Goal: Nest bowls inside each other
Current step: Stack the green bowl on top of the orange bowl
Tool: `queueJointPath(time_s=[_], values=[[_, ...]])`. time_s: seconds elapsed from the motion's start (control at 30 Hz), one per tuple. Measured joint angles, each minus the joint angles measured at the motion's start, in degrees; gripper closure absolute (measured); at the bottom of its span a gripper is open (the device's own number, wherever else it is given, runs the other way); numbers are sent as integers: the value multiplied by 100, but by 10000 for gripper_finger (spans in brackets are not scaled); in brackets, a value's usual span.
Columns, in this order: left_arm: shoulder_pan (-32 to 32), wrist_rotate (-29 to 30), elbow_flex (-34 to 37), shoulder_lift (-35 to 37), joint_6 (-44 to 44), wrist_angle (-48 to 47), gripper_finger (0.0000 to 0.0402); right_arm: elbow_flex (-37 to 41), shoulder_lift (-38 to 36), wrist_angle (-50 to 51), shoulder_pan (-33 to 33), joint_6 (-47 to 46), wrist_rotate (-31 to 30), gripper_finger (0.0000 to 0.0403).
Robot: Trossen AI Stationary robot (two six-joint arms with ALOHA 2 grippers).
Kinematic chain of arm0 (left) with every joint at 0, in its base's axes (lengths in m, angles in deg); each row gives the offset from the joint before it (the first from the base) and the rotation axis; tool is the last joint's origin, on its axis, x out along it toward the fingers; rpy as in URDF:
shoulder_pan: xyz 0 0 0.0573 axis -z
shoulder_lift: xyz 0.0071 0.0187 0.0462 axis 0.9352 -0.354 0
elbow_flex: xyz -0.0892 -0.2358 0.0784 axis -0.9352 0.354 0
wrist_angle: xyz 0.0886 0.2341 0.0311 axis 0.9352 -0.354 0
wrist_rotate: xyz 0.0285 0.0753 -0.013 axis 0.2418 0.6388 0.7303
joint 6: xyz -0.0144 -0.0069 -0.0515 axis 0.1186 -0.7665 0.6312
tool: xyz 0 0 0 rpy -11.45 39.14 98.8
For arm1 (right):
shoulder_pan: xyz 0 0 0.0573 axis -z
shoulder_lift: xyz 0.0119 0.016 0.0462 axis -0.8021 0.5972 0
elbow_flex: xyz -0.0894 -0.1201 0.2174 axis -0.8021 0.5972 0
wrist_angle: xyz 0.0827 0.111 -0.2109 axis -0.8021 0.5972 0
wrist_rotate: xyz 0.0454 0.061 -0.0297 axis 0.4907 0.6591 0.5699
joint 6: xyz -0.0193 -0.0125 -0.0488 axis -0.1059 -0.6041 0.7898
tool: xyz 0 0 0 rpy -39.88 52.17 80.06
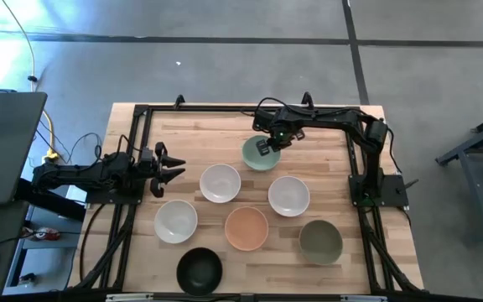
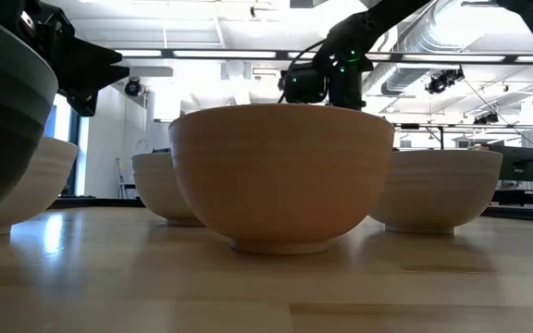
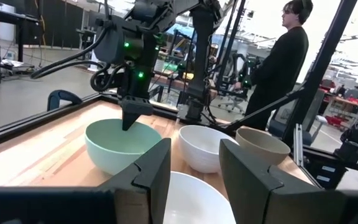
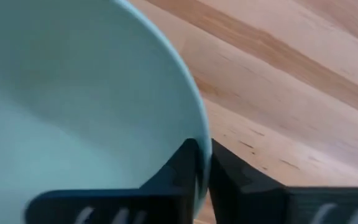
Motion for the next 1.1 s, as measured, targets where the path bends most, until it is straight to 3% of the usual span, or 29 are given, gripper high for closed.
queueJointPath(time_s=[0.27,0.63,1.1], values=[[0,95,-2,0,0,-42,274,-2,-9,-140,2,98,96,400],[0,118,-2,0,2,-42,274,-73,-7,-14,2,224,684,402],[0,118,-2,0,2,-108,274,-1507,0,1073,4,680,580,403]])
